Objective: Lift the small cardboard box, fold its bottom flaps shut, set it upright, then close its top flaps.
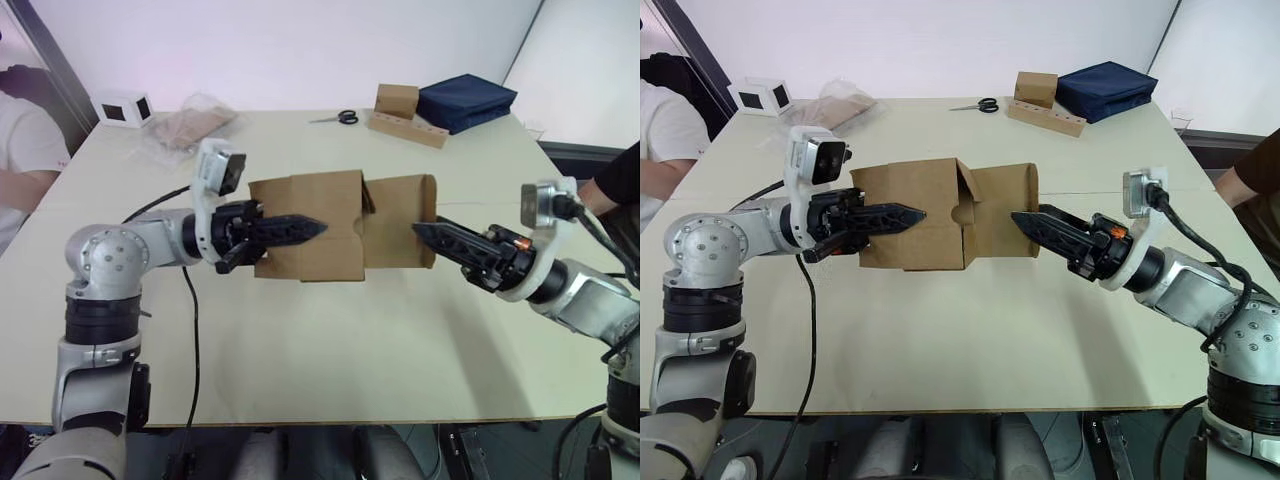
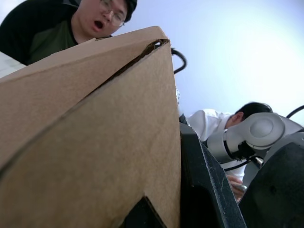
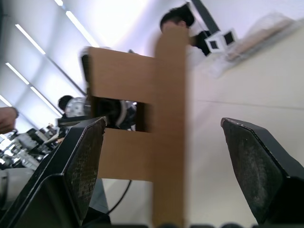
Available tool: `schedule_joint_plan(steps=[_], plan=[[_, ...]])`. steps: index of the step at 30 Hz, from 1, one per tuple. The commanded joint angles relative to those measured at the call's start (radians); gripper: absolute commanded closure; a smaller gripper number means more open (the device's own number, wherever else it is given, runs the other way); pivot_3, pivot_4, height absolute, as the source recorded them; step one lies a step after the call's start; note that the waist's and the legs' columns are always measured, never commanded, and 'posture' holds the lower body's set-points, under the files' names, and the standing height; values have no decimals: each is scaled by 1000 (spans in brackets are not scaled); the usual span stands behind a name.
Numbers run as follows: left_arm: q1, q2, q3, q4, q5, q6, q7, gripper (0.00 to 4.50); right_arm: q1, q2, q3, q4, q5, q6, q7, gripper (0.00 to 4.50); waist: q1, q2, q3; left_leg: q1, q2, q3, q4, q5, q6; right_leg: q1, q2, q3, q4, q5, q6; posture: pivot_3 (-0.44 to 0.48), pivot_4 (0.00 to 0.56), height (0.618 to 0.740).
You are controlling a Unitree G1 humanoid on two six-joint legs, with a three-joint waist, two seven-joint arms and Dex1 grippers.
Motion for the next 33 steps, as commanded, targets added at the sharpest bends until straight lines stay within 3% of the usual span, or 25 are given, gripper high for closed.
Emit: schedule_joint_plan(steps=[1, 15, 27, 30, 33], plan=[[-1, 7, 11, 7, 3, -20, -2, 4500, -10, -12, -12, -47, 78, -31, -38, 575, 0, 0, 0, 0, 0, 0, 0, 0, 0, 0, 0, 0, 0, 0, 0, 0, 150, 740], [-3, -8, -11, 27, 42, -60, -15, 4500, 25, -8, 52, -146, 185, -93, -119, 575, 0, 0, 0, 0, 0, 0, 0, 0, 0, 0, 0, 0, 0, 0, 0, 0, 150, 740], [-3, -10, -19, 24, 43, -63, -25, 4500, 29, -3, 110, -145, 132, -141, -148, 575, 0, 0, 0, 0, 0, 0, 0, 0, 0, 0, 0, 0, 0, 0, 0, 0, 150, 740], [-4, -14, -21, 30, 49, -68, -26, 4500, 32, -3, 114, -155, 135, -151, -153, 1140, 0, 0, 0, 0, 0, 0, 0, 0, 0, 0, 0, 0, 0, 0, 0, 0, 150, 740], [-2, -15, -25, 30, 54, -71, -29, 4500, 37, -10, 113, -164, 146, -153, -153, 2291, 0, 0, 0, 0, 0, 0, 0, 0, 0, 0, 0, 0, 0, 0, 0, 0, 150, 740]])
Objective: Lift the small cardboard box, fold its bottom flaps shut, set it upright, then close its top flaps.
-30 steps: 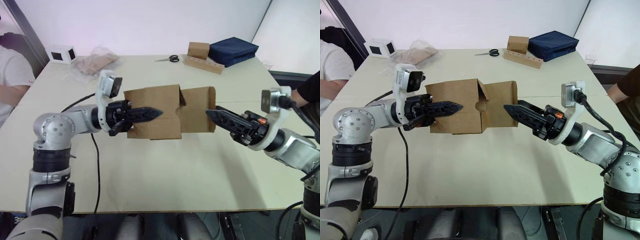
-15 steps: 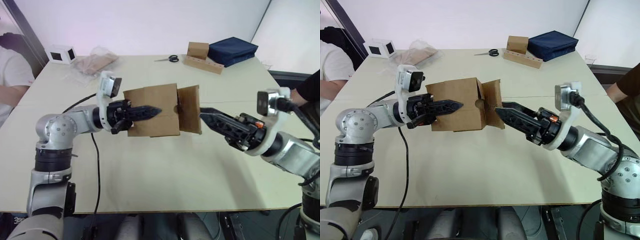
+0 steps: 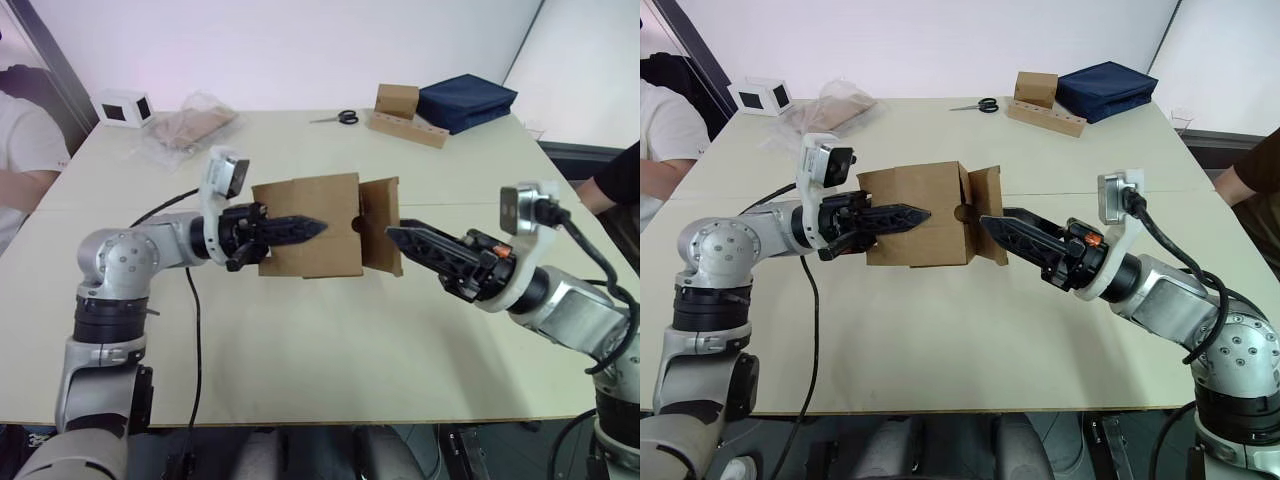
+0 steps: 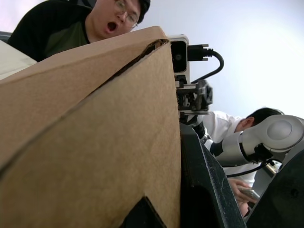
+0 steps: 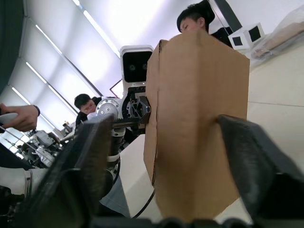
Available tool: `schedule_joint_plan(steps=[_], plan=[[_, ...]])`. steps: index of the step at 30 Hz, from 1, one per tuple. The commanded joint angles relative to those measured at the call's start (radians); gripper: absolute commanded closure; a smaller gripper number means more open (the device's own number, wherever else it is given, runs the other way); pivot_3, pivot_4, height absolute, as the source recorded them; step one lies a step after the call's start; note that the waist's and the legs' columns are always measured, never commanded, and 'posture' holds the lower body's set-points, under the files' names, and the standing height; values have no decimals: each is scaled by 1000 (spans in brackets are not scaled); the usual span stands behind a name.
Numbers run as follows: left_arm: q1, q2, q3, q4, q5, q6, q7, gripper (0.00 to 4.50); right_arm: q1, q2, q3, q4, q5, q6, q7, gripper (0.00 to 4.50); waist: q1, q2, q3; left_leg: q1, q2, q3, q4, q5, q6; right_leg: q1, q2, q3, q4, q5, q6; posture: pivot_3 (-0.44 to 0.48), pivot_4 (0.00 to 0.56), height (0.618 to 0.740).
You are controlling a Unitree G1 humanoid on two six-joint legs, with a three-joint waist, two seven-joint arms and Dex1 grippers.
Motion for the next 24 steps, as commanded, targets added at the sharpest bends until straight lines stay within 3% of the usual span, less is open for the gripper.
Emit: schedule_joint_plan(steps=[1, 24], plan=[[-6, 1, 8, -9, -1, -22, -11, 4500, 0, -6, -13, -44, 29, -23, 3, 2291, 0, 0, 0, 0, 0, 0, 0, 0, 0, 0, 0, 0, 0, 0, 0, 0, 150, 740], [-11, -24, 21, -20, -20, -12, 22, 4500, 0, 4, 3, -52, -68, -63, -20, 2291, 0, 0, 0, 0, 0, 0, 0, 0, 0, 0, 0, 0, 0, 0, 0, 0, 150, 740]])
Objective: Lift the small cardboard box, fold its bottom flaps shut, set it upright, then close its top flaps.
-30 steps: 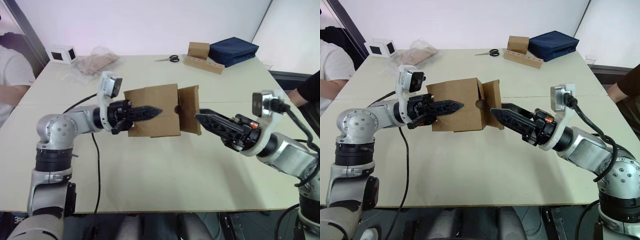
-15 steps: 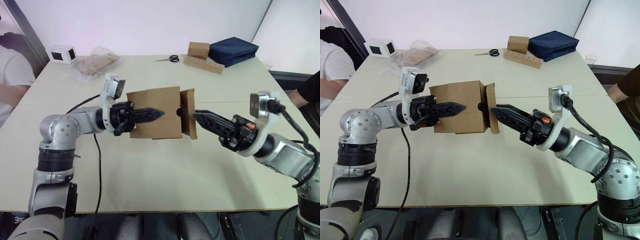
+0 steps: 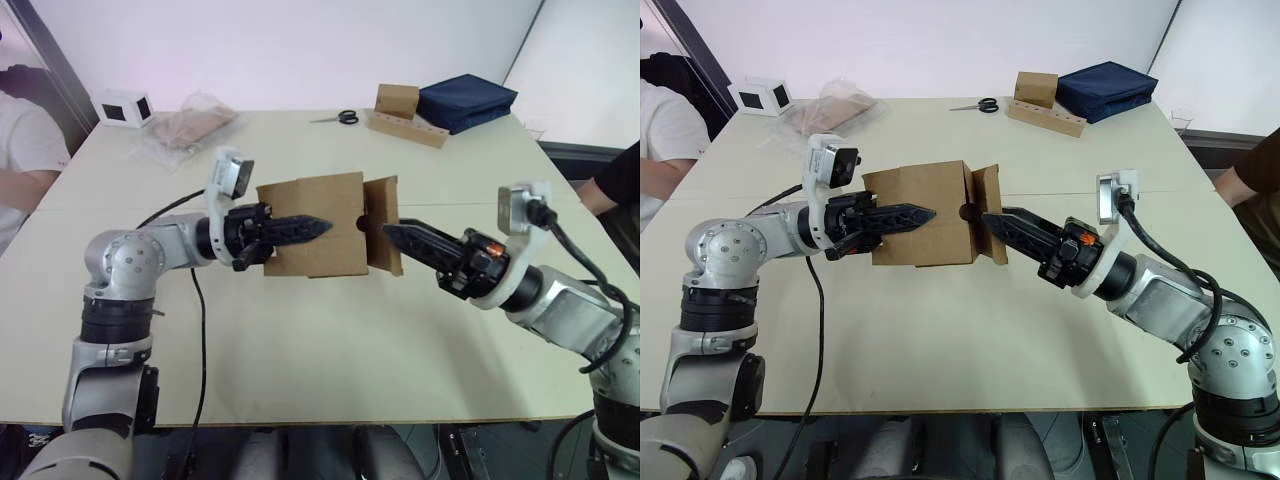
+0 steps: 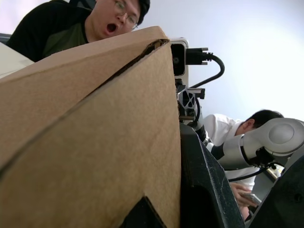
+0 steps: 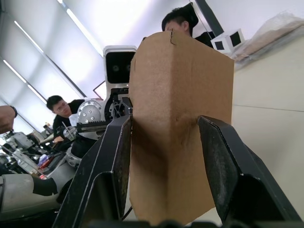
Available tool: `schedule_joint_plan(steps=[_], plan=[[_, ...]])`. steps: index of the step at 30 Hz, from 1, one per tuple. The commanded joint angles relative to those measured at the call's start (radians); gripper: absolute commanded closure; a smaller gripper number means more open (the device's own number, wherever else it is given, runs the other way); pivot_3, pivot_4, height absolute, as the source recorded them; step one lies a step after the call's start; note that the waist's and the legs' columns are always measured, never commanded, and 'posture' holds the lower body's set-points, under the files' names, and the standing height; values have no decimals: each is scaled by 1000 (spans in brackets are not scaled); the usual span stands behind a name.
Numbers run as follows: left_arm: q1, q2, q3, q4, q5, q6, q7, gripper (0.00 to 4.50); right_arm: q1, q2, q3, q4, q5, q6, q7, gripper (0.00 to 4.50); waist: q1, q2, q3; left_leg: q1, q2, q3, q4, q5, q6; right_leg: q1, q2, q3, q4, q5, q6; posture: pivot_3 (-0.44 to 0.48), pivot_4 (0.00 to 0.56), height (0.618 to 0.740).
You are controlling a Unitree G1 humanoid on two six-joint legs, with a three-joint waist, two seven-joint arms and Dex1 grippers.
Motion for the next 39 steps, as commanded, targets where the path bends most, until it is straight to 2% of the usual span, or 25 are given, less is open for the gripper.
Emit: schedule_joint_plan(steps=[1, 15, 23, 26, 27, 30, 39], plan=[[-11, -1, 19, -18, -16, -14, -2, 4500, -4, 7, -15, -42, 12, -25, 1, 2291, 0, 0, 0, 0, 0, 0, 0, 0, 0, 0, 0, 0, 0, 0, 0, 0, 150, 740], [-25, 0, 18, 6, -4, -21, -3, 4500, 2, -11, -20, -75, 47, -29, 3, 2291, 0, 0, 0, 0, 0, 0, 0, 0, 0, 0, 0, 0, 0, 0, 0, 0, 150, 740], [-28, -6, 26, -5, -17, -16, 10, 4500, 10, -9, -5, -73, 8, -27, 6, 2291, 0, 0, 0, 0, 0, 0, 0, 0, 0, 0, 0, 0, 0, 0, 0, 0, 150, 740], [-26, -7, 28, -9, -21, -15, 14, 4500, 14, -9, -2, -70, -12, -25, 11, 3045, 0, 0, 0, 0, 0, 0, 0, 0, 0, 0, 0, 0, 0, 0, 0, 0, 150, 740], [-26, -7, 28, -9, -21, -15, 15, 4500, 14, -9, -1, -69, -17, -24, 13, 3529, 0, 0, 0, 0, 0, 0, 0, 0, 0, 0, 0, 0, 0, 0, 0, 0, 150, 740], [-27, -9, 29, -10, -25, -11, 20, 4500, 14, -7, 3, -68, -34, -25, 15, 4461, 0, 0, 0, 0, 0, 0, 0, 0, 0, 0, 0, 0, 0, 0, 0, 0, 150, 740], [-18, -4, 30, -22, -33, -4, 22, 4500, 16, -8, -3, -65, -53, -27, 11, 4461, 0, 0, 0, 0, 0, 0, 0, 0, 0, 0, 0, 0, 0, 0, 0, 0, 150, 740]])
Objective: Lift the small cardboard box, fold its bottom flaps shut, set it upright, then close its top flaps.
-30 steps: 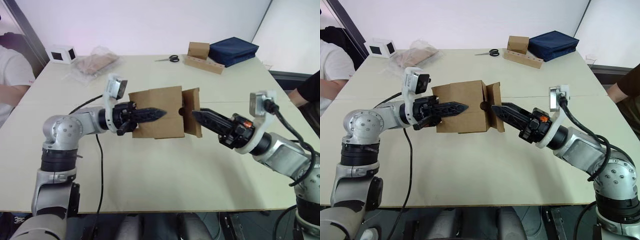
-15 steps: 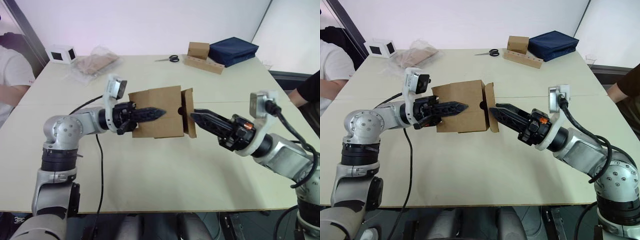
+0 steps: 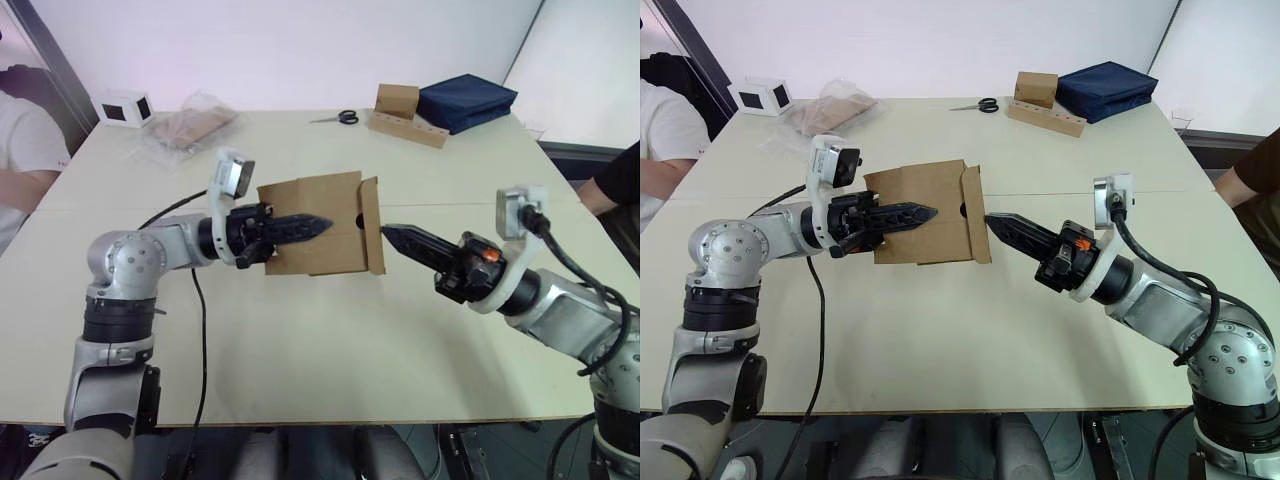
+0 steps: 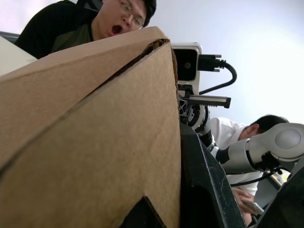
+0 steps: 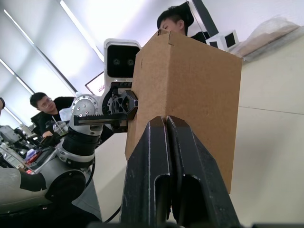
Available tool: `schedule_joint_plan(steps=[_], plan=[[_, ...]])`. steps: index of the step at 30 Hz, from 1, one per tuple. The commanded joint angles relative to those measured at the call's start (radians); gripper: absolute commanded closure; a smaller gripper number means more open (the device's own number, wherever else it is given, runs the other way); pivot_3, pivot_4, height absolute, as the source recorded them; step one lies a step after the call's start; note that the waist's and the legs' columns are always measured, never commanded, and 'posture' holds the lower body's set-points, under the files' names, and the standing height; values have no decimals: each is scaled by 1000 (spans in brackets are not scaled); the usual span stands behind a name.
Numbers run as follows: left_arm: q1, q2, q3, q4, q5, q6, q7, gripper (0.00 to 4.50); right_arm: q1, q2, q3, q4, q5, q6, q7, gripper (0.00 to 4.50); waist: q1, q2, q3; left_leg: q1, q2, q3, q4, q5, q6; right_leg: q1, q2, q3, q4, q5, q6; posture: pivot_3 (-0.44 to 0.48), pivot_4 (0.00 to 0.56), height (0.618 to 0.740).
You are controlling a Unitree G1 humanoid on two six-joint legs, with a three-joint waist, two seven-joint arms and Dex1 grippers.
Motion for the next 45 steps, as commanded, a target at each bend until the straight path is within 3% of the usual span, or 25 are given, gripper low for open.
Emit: schedule_joint_plan(steps=[1, 10, 13, 16, 45], plan=[[-15, 4, 28, -39, -31, -6, -4, 4500, 0, -6, -15, -21, -6, -14, 4, 4461, 0, 0, 0, 0, 0, 0, 0, 0, 0, 0, 0, 0, 0, 0, 0, 0, 150, 740], [-10, 5, 29, -39, -31, -5, 0, 4500, -2, -17, -43, 11, -24, -16, 6, 4461, 0, 0, 0, 0, 0, 0, 0, 0, 0, 0, 0, 0, 0, 0, 0, 0, 150, 740], [-9, 5, 27, -37, -30, -6, 0, 4500, -1, -17, -47, 17, -9, -11, 3, 3740, 0, 0, 0, 0, 0, 0, 0, 0, 0, 0, 0, 0, 0, 0, 0, 0, 150, 740], [-9, 6, 28, -36, -30, -6, 0, 4500, -3, -20, -37, 4, -9, -4, 2, 2655, 0, 0, 0, 0, 0, 0, 0, 0, 0, 0, 0, 0, 0, 0, 0, 0, 150, 740], [-1, -31, 30, -50, -36, -17, 44, 4500, -44, 13, -3, 5, -119, -26, -14, 2655, 0, 0, 0, 0, 0, 0, 0, 0, 0, 0, 0, 0, 0, 0, 0, 0, 150, 740]])
